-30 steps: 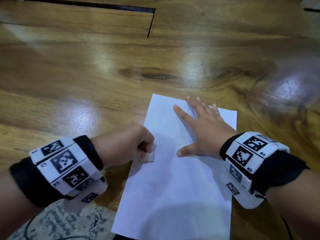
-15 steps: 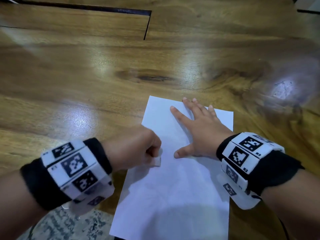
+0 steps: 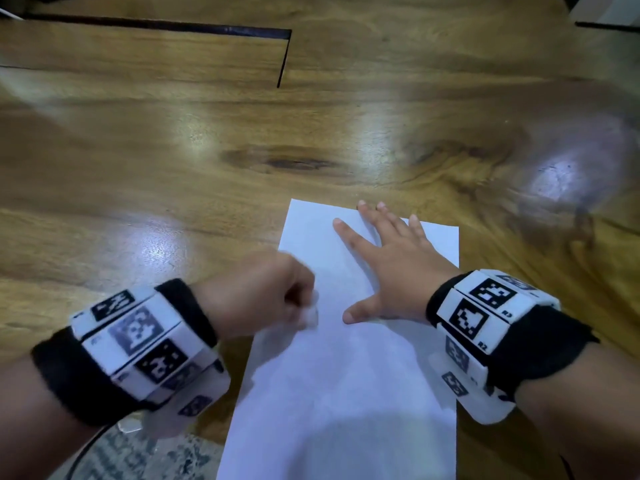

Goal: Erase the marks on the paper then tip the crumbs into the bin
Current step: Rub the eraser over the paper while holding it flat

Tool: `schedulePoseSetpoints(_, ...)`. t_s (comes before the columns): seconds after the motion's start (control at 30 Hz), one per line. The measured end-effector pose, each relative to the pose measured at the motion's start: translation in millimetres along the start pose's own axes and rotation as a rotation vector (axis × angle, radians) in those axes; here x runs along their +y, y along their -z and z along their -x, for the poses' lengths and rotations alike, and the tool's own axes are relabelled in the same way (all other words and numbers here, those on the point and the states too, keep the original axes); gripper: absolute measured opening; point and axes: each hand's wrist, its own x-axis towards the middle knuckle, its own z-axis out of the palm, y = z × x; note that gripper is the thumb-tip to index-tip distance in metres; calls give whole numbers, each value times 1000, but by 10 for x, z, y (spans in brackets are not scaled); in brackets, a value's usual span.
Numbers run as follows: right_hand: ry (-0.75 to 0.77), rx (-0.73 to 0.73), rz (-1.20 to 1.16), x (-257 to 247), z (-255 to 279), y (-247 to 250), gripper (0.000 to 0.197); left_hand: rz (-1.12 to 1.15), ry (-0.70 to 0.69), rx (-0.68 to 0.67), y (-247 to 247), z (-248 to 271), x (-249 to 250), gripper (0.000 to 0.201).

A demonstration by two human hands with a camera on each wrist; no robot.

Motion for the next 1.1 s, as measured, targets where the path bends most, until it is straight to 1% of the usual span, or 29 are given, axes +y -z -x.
schedulePoseSetpoints(0.07, 0, 4, 1, 0, -6, -7, 121, 66, 52, 187, 123, -195, 14, 11)
schedulePoseSetpoints(0.1, -1, 5, -4, 2, -7, -11, 121, 93, 73, 254, 153, -289, 22, 11)
schedulePoseSetpoints(0.17, -1, 5, -13, 7, -7, -14, 121, 84, 89, 329, 114, -374, 54, 15)
schedulePoseSetpoints(0.23, 1, 5, -15, 12, -8, -14, 121, 53, 60, 373, 5, -297, 65, 20)
schedulePoseSetpoints(0.27, 1, 5, -15, 15, -9, -16, 121, 39, 25, 368, -53, -213, 55, 21)
schedulePoseSetpoints(0.3, 1, 3, -15, 18, -10, -16, 121, 28, -9, 322, -102, -112, 36, 21)
schedulePoseSetpoints(0.4, 0, 0, -11, 17, -11, -12, 121, 14, -36, 61, -143, 127, -24, 21)
schedulePoseSetpoints(0.43, 0, 0, -8, 16, -11, -13, 121, 19, -21, 12, -110, 122, -39, 21)
schedulePoseSetpoints(0.47, 1, 0, -6, 15, -11, -15, 121, 31, -1, 21, -62, 71, -44, 21)
schedulePoseSetpoints(0.53, 0, 4, -8, 12, -12, -19, 120, 65, 45, 165, 50, -125, -29, 16)
schedulePoseSetpoints(0.6, -3, 2, -10, 10, -4, -20, 120, 51, 86, 300, 111, -294, 17, 12)
schedulePoseSetpoints(0.67, -3, -4, -4, 9, -5, -12, 120, 4, 77, 354, 54, -285, 32, 11)
schedulePoseSetpoints(0.7, -3, -6, -2, 9, -5, -9, 120, -12, 36, 340, -4, -203, 17, 11)
schedulePoseSetpoints(0.73, -2, -8, -1, 8, -3, -6, 120, -16, -15, 285, -70, -93, -11, 12)
schedulePoseSetpoints(0.77, -2, -8, -1, 7, -2, -5, 120, -15, -49, 192, -121, 26, -26, 15)
schedulePoseSetpoints(0.83, -4, -9, -4, 5, 1, -3, 121, -15, -55, 10, -149, 143, -46, 20)
schedulePoseSetpoints(0.87, -4, -10, -4, 4, 3, -1, 120, -14, -37, -26, -113, 121, -49, 21)
schedulePoseSetpoints(0.9, -4, -10, -4, 1, 3, 0, 120, -12, -21, 3, -62, 56, -51, 19)
schedulePoseSetpoints(1.0, -6, -6, -8, -1, 7, -1, 119, -17, 62, 266, 123, -205, -35, 11)
schedulePoseSetpoints(1.03, -6, -6, -8, -2, 9, -1, 119, -19, 78, 312, 135, -244, -46, 12)
schedulePoseSetpoints(1.1, -7, -9, -11, 2, 10, 2, 119, -30, 57, 330, 68, -162, -75, 15)
